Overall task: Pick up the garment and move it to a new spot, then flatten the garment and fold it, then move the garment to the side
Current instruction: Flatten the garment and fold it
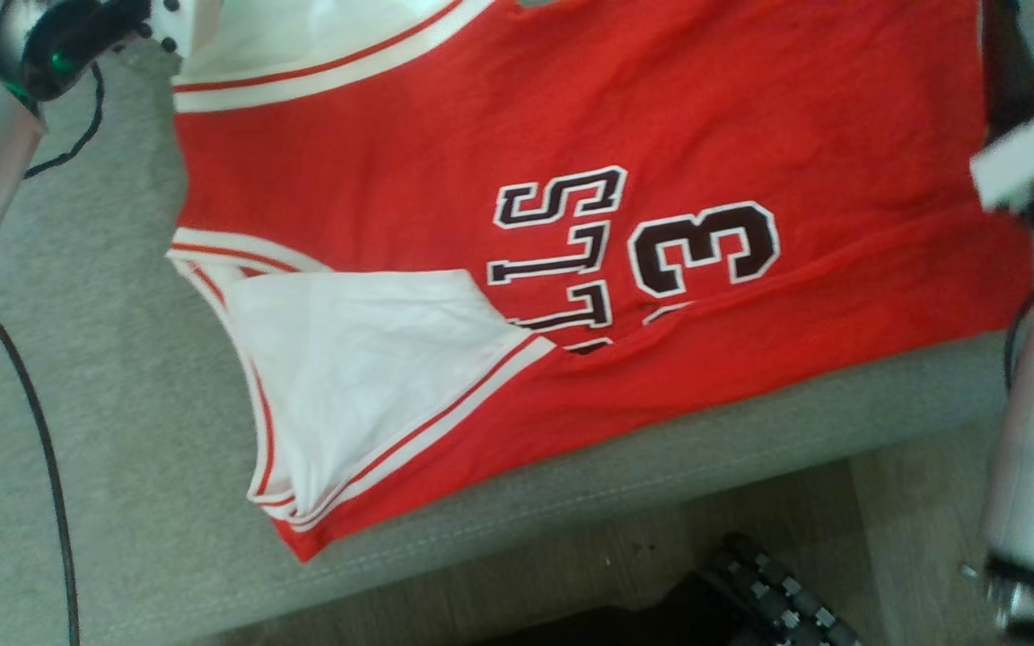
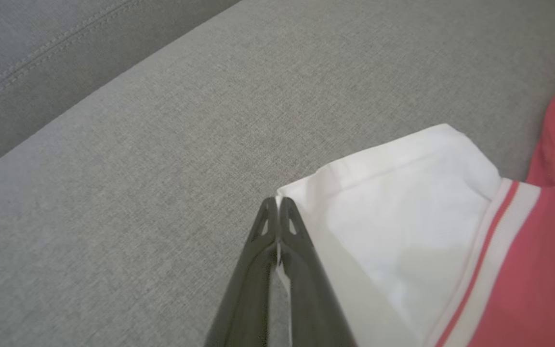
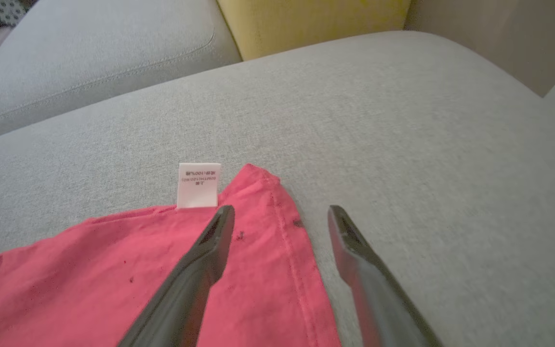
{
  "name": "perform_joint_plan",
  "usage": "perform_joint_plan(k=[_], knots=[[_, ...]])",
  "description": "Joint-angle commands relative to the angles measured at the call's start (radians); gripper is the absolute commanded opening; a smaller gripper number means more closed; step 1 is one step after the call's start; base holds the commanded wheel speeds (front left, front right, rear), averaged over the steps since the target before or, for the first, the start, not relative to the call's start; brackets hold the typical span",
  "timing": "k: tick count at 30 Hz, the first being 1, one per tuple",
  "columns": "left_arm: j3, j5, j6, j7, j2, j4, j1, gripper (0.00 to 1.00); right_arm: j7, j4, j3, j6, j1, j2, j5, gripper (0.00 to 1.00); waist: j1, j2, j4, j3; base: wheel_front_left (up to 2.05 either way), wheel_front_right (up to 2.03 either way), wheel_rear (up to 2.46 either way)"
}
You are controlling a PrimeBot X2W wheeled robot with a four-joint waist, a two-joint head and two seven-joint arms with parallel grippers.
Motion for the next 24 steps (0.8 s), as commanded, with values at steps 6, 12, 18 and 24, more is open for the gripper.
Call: perform_joint_plan(k=[6, 12, 18, 24], knots=[[0.004, -0.020, -0.006, -0.041, 0.047, -0.089, -0.064, 0.00, 0.144, 0.151, -0.004, 0.006, -0.205, -0.057, -0.077, 1.00, -0.0001, 0.0000, 0.062, 0.003, 0.00, 0.00, 0.00], [-0.031, -0.033, -0.006, -0.067, 0.053, -0.115, -0.084, 0.00, 0.222, 0.285, -0.015, 0.006, -0.298, -0.109, -0.132, 1.00, -0.0001, 0.0000, 0.097, 0.007, 0.00, 0.00, 0.00], [-0.053, -0.045, -0.006, -0.091, 0.063, -0.103, -0.091, 0.00, 0.276, 0.308, -0.009, 0.006, -0.316, -0.106, -0.135, 0.00, -0.0001, 0.0000, 0.100, -0.001, 0.00, 0.00, 0.00], [-0.071, -0.037, -0.006, -0.126, 0.073, -0.093, -0.108, 0.00, 0.255, 0.280, 0.000, 0.006, -0.324, -0.118, -0.147, 0.00, -0.0001, 0.0000, 0.096, -0.007, 0.00, 0.00, 0.00]])
